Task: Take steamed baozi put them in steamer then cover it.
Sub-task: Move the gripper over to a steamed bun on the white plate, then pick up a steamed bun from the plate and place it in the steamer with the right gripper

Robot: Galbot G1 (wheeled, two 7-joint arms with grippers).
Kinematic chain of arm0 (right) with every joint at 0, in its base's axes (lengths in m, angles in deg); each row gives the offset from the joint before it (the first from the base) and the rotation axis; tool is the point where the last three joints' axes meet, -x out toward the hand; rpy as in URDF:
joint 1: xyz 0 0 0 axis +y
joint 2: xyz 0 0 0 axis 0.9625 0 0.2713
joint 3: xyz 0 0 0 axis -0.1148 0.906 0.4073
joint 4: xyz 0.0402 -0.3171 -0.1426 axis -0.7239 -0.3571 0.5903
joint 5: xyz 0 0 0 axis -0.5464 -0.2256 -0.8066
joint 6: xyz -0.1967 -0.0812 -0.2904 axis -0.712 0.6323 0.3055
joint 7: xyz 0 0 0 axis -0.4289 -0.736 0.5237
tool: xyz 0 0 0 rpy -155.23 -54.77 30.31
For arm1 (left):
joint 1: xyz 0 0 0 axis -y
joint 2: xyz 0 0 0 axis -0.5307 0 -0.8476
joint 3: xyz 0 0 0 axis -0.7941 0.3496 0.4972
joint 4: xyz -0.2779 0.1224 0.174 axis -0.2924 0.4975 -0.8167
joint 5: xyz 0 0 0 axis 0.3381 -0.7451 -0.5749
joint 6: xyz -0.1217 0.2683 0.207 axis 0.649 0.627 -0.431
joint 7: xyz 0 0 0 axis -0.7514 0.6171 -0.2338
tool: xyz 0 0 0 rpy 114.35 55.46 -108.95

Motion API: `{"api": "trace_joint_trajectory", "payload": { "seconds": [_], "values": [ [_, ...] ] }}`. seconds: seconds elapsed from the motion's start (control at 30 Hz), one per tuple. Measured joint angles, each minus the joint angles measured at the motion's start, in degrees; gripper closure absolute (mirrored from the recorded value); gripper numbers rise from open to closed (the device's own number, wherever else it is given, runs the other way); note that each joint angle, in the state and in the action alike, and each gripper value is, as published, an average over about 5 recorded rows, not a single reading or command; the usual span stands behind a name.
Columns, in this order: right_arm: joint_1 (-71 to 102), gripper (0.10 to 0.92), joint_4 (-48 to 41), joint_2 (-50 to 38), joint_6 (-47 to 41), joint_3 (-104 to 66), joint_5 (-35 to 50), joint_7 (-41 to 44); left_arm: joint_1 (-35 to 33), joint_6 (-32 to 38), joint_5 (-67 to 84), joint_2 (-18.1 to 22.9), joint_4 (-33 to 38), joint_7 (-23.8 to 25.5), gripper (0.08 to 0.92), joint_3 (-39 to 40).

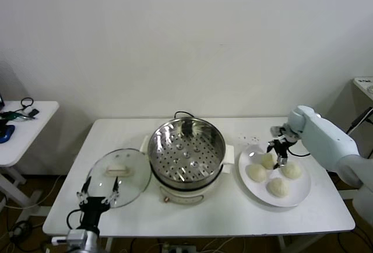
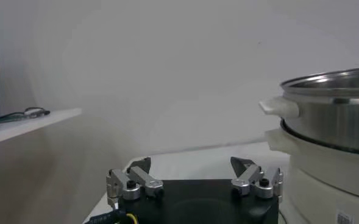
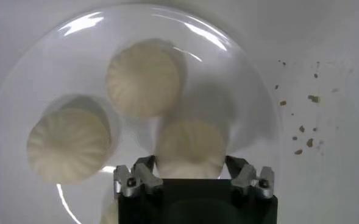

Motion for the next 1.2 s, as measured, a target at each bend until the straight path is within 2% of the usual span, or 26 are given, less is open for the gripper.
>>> {"api": "trace_joint_trajectory", "payload": {
  "seconds": [0.6, 1.2],
  "values": [
    [-3.29, 0.321, 2.0, -1.06, 1.87, 2.67, 3.07, 1.23, -1.39, 0.75, 0.35, 0.44, 0.46, -0.03, 0.177, 0.06],
    [-24.28, 0.321, 13.95, 2.47, 11.3, 17.13, 10.9, 5.15, -3.71, 1.68, 0.85, 0.08, 1.11, 0.24, 0.177, 0.22]
  ]
}}
